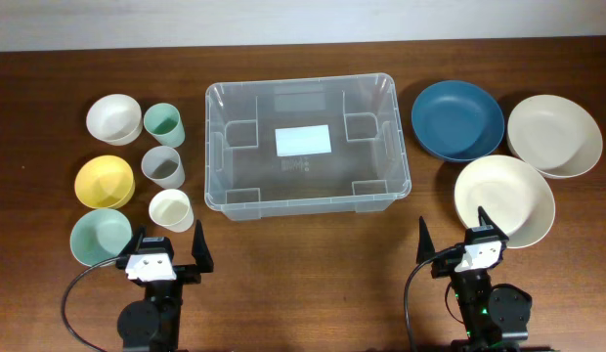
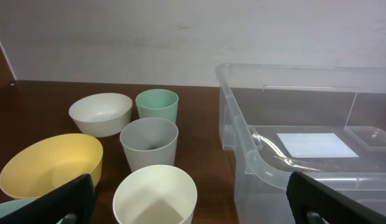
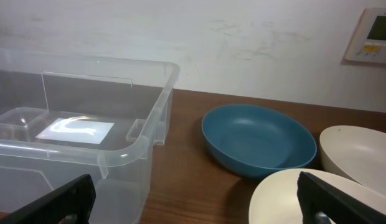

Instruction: Pack container

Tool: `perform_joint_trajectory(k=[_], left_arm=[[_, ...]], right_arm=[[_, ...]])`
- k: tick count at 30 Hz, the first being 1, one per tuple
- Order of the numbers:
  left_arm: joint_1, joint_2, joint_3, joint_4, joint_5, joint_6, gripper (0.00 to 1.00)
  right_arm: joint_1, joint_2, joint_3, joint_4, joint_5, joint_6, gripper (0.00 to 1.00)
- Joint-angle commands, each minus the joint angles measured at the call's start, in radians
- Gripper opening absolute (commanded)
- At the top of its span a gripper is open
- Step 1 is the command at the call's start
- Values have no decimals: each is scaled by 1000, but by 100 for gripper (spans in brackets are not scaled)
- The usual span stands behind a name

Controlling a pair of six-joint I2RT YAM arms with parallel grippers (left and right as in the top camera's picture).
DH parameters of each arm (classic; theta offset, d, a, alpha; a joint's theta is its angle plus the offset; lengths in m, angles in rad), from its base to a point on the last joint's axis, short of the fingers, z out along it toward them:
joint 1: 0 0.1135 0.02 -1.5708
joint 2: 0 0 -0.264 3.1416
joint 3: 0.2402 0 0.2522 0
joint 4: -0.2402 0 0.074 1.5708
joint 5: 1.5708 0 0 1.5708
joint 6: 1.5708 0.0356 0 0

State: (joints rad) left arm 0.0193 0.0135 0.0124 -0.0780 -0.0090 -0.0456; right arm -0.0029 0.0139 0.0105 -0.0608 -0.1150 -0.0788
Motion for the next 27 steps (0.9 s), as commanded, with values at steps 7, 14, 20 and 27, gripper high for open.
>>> perform_joint_trajectory(k=[7, 14, 20, 27], left_arm=[[5, -8, -3, -5, -13, 12, 99], [5, -8, -3, -5, -13, 12, 99], [5, -8, -3, -4, -13, 12, 99], [5, -8, -3, -5, -13, 12, 99]], right_arm=[[9, -10, 44, 11, -37, 76, 99], [8, 43, 350, -181, 177, 132, 99], [8, 296, 808, -637, 385, 182, 99], [8, 639, 1210, -979, 63, 185, 99]])
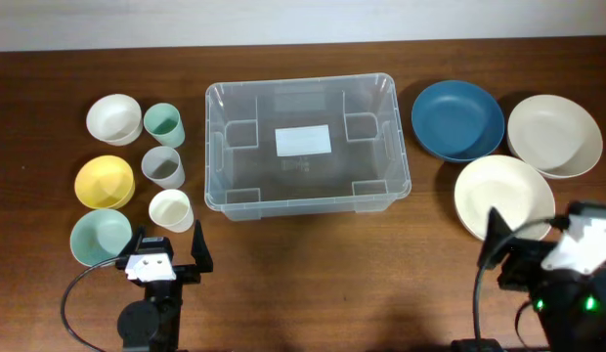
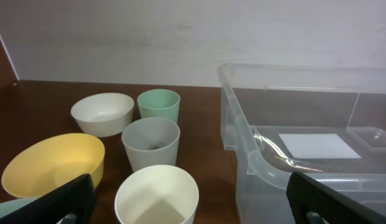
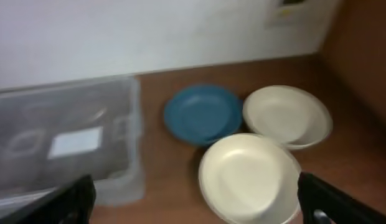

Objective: Pack container
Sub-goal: 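Move the right gripper to the cream plate's rim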

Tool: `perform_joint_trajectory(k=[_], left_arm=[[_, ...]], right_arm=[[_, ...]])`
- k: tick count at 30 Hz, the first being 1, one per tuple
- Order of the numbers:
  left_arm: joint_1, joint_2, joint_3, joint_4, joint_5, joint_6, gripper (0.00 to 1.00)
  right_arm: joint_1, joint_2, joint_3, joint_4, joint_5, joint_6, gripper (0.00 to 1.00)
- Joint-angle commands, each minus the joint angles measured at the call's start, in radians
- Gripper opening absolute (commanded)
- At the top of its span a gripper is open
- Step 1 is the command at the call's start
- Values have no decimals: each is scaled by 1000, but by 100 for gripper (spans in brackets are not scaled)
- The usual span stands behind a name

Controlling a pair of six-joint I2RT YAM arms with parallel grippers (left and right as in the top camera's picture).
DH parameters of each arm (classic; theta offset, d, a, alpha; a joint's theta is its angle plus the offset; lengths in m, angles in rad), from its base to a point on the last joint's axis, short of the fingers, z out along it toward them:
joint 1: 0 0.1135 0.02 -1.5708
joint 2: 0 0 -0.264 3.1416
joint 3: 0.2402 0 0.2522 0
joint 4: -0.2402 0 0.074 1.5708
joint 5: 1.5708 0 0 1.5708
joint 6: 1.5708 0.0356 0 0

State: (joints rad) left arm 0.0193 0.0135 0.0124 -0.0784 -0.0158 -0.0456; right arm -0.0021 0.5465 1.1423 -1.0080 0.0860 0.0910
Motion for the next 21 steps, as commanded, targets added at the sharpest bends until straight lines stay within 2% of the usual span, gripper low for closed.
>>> perform_joint_trajectory(k=[1, 3, 4, 7, 9, 16, 21], left_arm=[[5, -8, -3, -4, -6, 12, 99], [5, -8, -3, -4, -6, 12, 99], [5, -8, -3, -4, -6, 12, 99], [5, -8, -3, -4, -6, 12, 100], [5, -8, -3, -4, -6, 12, 99], [5, -8, -3, -4, -6, 12, 100], [5, -8, -3, -4, -6, 12, 99]], right_arm=[[8, 126, 82, -27, -127, 23, 99], [7, 164, 83, -19, -24, 101, 99], [5, 179, 83, -28, 76, 197, 99], [-38, 217, 83, -136, 406, 602, 99], [-83, 232, 82, -167, 457, 706, 99], [-278, 299, 60, -171, 375, 711, 99], [-472, 433, 45, -167, 223, 706, 99]])
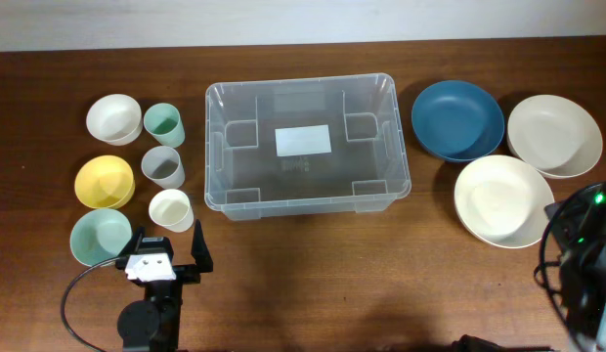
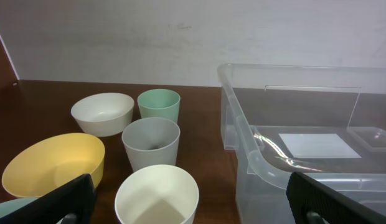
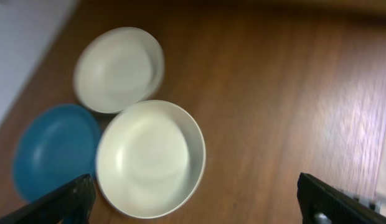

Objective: Pack container
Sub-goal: 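Move the right gripper to the cream plate's rim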

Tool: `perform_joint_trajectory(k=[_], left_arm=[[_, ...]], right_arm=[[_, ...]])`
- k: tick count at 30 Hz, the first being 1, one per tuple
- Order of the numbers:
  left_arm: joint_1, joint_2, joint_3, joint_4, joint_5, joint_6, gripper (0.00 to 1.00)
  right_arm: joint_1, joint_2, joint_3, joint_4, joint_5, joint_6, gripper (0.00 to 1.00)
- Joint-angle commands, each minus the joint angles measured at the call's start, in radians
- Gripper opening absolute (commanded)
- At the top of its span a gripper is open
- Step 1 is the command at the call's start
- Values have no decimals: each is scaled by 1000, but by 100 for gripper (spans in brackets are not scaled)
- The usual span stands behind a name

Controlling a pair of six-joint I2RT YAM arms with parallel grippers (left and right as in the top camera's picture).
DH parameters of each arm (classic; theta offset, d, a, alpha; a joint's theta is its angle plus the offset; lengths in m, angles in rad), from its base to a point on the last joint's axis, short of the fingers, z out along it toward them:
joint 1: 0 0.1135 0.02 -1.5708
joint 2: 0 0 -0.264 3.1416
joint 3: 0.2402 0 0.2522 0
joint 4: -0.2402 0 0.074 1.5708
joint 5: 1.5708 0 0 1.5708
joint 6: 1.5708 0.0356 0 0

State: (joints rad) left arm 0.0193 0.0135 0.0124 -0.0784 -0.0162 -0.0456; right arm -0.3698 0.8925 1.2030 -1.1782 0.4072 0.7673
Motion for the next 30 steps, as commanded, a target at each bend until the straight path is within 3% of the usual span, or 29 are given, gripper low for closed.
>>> perform_joint_trajectory(k=[1, 11, 21, 30], left_arm=[[5, -8, -3, -4, -6, 12, 99], [5, -8, -3, -4, -6, 12, 99], [5, -8, -3, -4, -6, 12, 99], [5, -8, -3, -4, -6, 12, 99]], right_arm=[[-135, 118, -16, 3, -133, 30, 99], [-288, 473, -16, 93, -445, -241, 99], [-326, 681, -31, 177, -483, -245, 99], [-333, 739, -69, 251, -483, -282, 99]])
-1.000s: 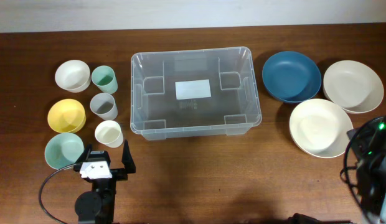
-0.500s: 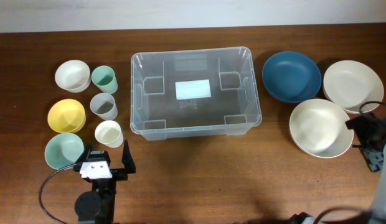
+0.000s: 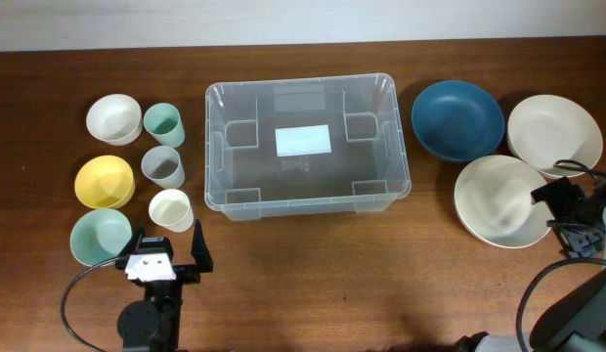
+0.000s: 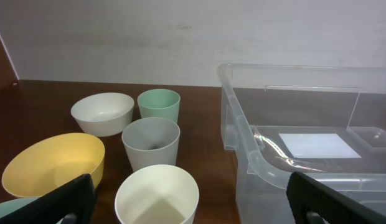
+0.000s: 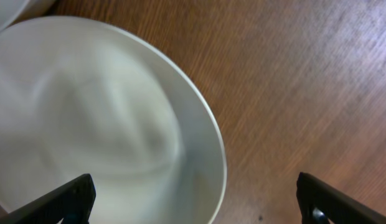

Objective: Pack container
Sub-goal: 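Move the right gripper to the cream plate's rim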

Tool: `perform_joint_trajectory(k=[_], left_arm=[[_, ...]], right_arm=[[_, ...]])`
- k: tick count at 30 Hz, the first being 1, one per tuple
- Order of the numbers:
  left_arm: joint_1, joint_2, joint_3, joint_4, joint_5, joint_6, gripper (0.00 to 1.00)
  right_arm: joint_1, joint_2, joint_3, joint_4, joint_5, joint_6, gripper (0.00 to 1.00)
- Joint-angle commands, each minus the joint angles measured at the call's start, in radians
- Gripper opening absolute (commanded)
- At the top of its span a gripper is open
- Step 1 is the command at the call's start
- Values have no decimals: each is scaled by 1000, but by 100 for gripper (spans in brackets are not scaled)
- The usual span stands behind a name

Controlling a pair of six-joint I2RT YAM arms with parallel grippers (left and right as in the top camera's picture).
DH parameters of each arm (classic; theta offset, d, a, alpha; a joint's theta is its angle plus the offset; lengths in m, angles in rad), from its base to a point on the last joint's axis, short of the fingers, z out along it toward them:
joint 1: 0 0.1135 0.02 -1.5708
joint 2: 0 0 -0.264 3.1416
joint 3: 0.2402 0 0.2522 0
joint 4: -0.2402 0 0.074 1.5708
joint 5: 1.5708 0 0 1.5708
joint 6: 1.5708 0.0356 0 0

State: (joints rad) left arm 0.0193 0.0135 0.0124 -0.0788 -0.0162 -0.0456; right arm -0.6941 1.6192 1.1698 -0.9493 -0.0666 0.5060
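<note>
The clear plastic container stands open at mid-table, its near-left wall showing in the left wrist view. To its right lie a blue bowl, a far cream bowl and a near cream bowl. My right gripper hangs open at that near bowl's right rim; the bowl fills the right wrist view, its rim running between the fingers of the right gripper. My left gripper rests open at the front, just behind a cream cup.
Left of the container are a white bowl, green cup, grey cup, yellow bowl and mint bowl. Bare wood lies in front of the container. The table's right edge runs just beyond my right arm.
My right gripper was high over the three bowls near the table's right front; now it is low and close at the near cream bowl's right rim. The left arm is unmoved.
Both grippers first rested open at the table's front edge, facing the container. Then the right one was farther right and raised, looking down on the bowls, later higher still. Now it is down at the near cream bowl. Nothing has been picked up.
</note>
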Motion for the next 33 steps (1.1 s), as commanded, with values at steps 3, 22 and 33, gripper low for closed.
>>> perform_joint_trajectory(k=[3, 22, 33], left_arm=[[5, -8, -3, -4, -6, 11, 99], [5, -8, -3, -3, -6, 12, 99], [5, -8, -3, -3, -6, 12, 99]], right_arm=[[-10, 13, -77, 72, -9, -20, 99], [-10, 21, -233, 265, -13, -20, 99], [-8, 106, -233, 292, -13, -19, 88]])
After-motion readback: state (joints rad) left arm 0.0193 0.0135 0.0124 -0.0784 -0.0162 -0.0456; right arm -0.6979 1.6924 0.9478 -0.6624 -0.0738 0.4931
